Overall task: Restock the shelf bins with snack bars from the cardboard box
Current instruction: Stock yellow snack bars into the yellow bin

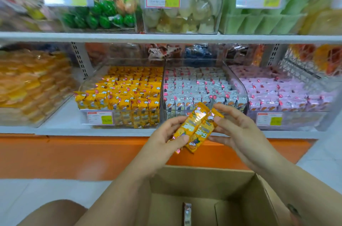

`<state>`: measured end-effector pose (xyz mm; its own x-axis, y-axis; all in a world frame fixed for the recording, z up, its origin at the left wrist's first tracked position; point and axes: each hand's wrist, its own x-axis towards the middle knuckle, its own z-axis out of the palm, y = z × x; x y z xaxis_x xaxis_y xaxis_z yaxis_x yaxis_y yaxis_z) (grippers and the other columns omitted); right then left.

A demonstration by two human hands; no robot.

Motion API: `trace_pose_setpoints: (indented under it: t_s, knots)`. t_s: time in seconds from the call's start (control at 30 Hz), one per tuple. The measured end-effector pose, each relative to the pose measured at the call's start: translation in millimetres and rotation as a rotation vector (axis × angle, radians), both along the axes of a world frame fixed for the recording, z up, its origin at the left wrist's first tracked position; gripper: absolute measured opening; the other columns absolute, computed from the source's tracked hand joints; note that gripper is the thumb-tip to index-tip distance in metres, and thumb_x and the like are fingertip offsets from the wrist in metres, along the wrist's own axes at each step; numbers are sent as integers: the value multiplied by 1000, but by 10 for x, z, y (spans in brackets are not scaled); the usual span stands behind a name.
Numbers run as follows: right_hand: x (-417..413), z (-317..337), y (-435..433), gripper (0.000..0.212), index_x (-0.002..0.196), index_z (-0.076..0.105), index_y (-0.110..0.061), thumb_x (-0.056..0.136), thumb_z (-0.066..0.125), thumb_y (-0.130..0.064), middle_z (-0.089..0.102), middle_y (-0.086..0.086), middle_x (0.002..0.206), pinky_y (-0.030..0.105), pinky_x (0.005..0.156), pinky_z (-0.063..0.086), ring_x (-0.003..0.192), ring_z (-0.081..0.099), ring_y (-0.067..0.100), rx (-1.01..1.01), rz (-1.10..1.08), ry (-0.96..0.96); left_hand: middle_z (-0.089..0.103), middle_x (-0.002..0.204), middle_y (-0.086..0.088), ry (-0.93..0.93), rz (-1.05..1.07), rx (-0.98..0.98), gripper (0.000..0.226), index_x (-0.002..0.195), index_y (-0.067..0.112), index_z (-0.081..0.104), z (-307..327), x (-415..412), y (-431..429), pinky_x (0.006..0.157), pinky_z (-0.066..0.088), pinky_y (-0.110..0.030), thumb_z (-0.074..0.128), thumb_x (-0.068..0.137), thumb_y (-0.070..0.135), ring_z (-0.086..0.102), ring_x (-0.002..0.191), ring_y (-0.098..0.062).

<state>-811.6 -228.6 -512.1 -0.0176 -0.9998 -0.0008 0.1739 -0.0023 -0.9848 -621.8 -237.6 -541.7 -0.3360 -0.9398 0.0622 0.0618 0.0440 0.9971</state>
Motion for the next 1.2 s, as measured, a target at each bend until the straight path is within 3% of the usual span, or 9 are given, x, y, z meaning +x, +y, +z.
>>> trace_pose_setpoints:
  t_s: [0.1, 0.17, 0.37, 0.53, 0.67, 0.87, 1.03, 1.1, 1.2]
  knots:
    - [100, 58, -24, 28, 117, 60, -19, 91, 55, -10, 68, 9, 103, 26, 57, 55, 78, 68, 18, -11, -5, -37, 64, 118, 18, 59, 0, 55, 37, 114, 38, 59, 64, 76, 9, 93, 52, -38, 61, 88, 12, 62, 112, -13]
    - [172, 82, -51, 28, 118, 60, -17, 91, 54, -8, 68, 8, 99, 27, 57, 55, 78, 69, 18, -9, -6, -68, 64, 117, 15, 152, 1, 117, 41, 114, 36, 62, 118, 128, 20, 87, 54, -48, 65, 78, 15, 65, 107, -21]
    - [464, 202, -199, 27, 110, 57, -12, 88, 54, 4, 59, 18, 111, 35, 65, 58, 82, 68, 20, 58, 114, -172, 70, 99, 14, 140, 170, 39, 37, 103, 38, 68, 318, 396, -12, 74, 58, -42, 70, 73, 17, 70, 91, -22]
    - [708, 355, -385, 32, 116, 53, -13, 86, 62, -8, 60, 13, 112, 31, 61, 56, 79, 69, 19, 1, 176, -9, 63, 114, 1, 9, 277, -61, 30, 97, 38, 57, 482, 657, -102, 76, 58, -42, 71, 75, 23, 70, 89, -21]
    - [855, 473, -519, 28, 112, 57, -15, 86, 60, -4, 65, 6, 106, 32, 66, 58, 84, 69, 18, -64, 213, 11, 61, 120, -10, 130, 275, -44, 35, 103, 26, 54, 619, 782, -194, 85, 53, -56, 68, 72, 21, 68, 96, -29]
    - [1100, 588, -763, 26, 110, 56, -15, 86, 63, -7, 66, 4, 108, 30, 71, 58, 91, 68, 16, -151, 198, 28, 63, 109, -3, 196, 365, -117, 33, 110, 25, 58, 814, 911, -414, 71, 58, -35, 62, 86, 2, 70, 92, -20]
    - [981, 556, -1072, 34, 118, 51, -31, 89, 64, -19, 57, -11, 116, 13, 81, 41, 100, 53, -2, -301, 57, 553, 53, 119, 5, -284, 559, -361, 36, 106, 34, 47, 911, 1191, -685, 69, 59, -34, 64, 88, 7, 64, 70, -7]
    - [925, 489, -1152, 36, 124, 51, -29, 91, 60, -17, 55, -10, 121, 16, 88, 38, 101, 51, 0, -299, 45, 687, 51, 126, 11, -562, 599, -412, 39, 106, 36, 41, 954, 1239, -826, 73, 57, -38, 67, 87, 14, 66, 80, -14]
    - [894, 405, -1214, 41, 131, 49, -26, 92, 59, -17, 53, -9, 127, 24, 96, 38, 109, 45, 3, -271, 72, 804, 53, 132, 9, -784, 530, -455, 39, 109, 34, 39, 1010, 1201, -1041, 76, 46, -25, 67, 87, 19, 58, 102, -10]
